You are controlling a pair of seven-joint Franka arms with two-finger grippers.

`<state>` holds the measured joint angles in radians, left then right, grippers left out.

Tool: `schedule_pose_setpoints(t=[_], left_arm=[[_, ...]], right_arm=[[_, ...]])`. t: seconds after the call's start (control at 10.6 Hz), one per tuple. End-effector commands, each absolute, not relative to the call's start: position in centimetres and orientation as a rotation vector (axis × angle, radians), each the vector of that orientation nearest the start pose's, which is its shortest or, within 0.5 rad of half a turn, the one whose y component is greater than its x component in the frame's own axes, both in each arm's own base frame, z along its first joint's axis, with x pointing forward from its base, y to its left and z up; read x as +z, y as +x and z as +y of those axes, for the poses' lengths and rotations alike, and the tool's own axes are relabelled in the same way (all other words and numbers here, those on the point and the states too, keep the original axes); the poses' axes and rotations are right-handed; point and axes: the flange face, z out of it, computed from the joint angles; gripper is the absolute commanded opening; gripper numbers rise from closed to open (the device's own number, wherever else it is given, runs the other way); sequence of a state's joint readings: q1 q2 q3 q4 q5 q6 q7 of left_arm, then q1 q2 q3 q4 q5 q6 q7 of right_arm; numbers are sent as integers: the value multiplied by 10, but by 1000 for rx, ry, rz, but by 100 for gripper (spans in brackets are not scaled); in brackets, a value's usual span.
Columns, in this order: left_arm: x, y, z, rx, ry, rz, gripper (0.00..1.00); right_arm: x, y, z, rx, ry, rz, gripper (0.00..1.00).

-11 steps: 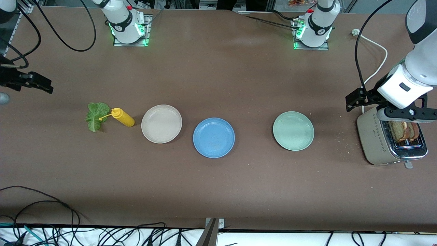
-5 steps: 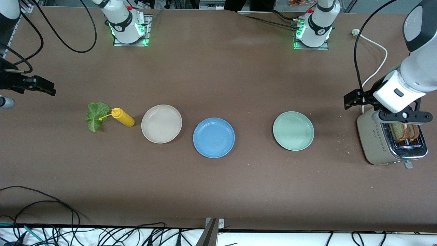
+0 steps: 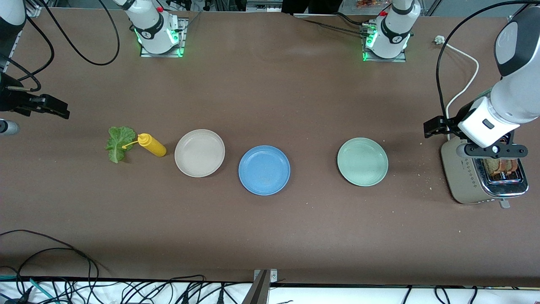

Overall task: Make sandwich in blue plate with both arms
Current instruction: 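Move the left gripper down toward the bread slices in the toaster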

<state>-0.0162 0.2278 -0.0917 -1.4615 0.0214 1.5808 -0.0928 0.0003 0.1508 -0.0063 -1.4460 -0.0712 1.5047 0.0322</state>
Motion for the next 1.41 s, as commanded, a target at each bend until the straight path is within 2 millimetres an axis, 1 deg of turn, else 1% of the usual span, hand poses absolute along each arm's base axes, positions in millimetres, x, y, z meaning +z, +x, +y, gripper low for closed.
schedule_pose_setpoints(t=[0.0, 0.19, 0.28, 0.47, 0.85, 1.13, 1.32], left_arm=[[543, 616, -52, 179, -3130, 29, 100], [543, 616, -52, 181, -3130, 24, 100], [543, 616, -48, 183, -3131, 17, 100], [539, 617, -44, 193, -3132, 7, 100], [531, 616, -45, 220, -3129, 7, 100], [525, 616, -38, 241, -3126, -7, 100], [516, 617, -30, 267, -3123, -23, 100]], right_arm=[[595, 594, -13, 151, -3213, 73, 100], [596, 594, -13, 149, -3213, 71, 100], [596, 594, -13, 149, -3215, 71, 100], [596, 594, -14, 149, -3213, 73, 100], [596, 594, -14, 149, -3213, 73, 100], [596, 594, -14, 149, -3213, 73, 100], [596, 594, -14, 149, -3213, 73, 100]])
